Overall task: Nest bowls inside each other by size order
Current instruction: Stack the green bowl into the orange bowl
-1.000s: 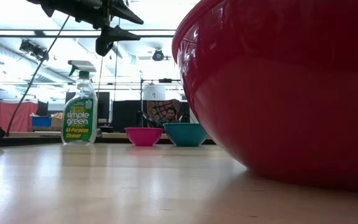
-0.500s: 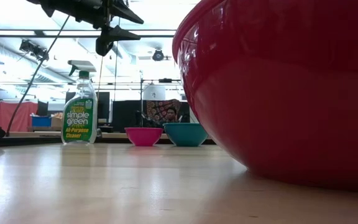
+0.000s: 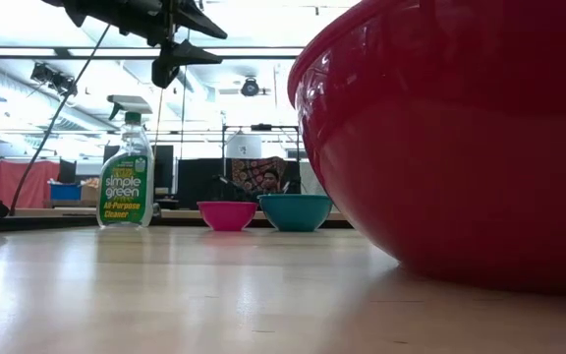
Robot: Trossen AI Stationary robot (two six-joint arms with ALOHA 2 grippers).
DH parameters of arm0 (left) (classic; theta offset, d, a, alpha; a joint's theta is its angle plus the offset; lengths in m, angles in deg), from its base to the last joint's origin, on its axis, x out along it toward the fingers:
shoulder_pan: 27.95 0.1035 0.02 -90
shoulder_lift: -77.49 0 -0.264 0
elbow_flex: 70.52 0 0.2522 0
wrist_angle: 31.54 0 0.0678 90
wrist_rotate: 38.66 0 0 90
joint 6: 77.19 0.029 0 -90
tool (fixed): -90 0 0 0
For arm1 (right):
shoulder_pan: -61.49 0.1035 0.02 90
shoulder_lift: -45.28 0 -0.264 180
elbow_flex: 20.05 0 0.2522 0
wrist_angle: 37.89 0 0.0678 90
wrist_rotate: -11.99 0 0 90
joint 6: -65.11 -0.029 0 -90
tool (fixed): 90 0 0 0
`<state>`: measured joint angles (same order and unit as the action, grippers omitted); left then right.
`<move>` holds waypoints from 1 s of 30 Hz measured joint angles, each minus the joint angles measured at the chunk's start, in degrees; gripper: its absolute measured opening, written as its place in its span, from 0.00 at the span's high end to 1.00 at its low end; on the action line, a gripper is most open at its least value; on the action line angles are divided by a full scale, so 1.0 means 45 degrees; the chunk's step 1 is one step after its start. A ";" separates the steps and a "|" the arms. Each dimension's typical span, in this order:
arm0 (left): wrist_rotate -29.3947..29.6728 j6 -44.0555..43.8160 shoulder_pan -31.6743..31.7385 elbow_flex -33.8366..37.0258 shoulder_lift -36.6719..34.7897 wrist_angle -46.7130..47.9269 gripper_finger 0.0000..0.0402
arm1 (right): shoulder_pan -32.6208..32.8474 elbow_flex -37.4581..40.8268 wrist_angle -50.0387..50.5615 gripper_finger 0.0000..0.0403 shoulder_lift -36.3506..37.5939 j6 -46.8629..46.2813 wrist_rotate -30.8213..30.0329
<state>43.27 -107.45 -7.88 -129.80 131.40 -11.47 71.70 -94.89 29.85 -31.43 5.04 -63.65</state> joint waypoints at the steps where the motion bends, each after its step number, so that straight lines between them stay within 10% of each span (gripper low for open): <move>1: 0.0036 0.0000 0.0003 0.0000 0.0000 0.0000 0.52 | -0.0054 -0.0025 -0.0018 0.55 0.0000 0.0024 0.0114; 16: -0.0330 0.0000 -0.0002 0.0000 0.0000 0.0000 0.52 | -0.1226 -0.0121 0.0811 0.29 0.0007 0.1265 0.2567; 30: -0.0477 0.0000 0.0022 0.0000 0.0005 -0.0010 0.52 | -0.2587 -0.0752 0.1445 0.30 0.0352 0.3513 0.3797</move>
<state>41.13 -107.45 -7.78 -129.80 131.42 -11.52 60.06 -98.27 36.35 -29.84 20.85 -46.56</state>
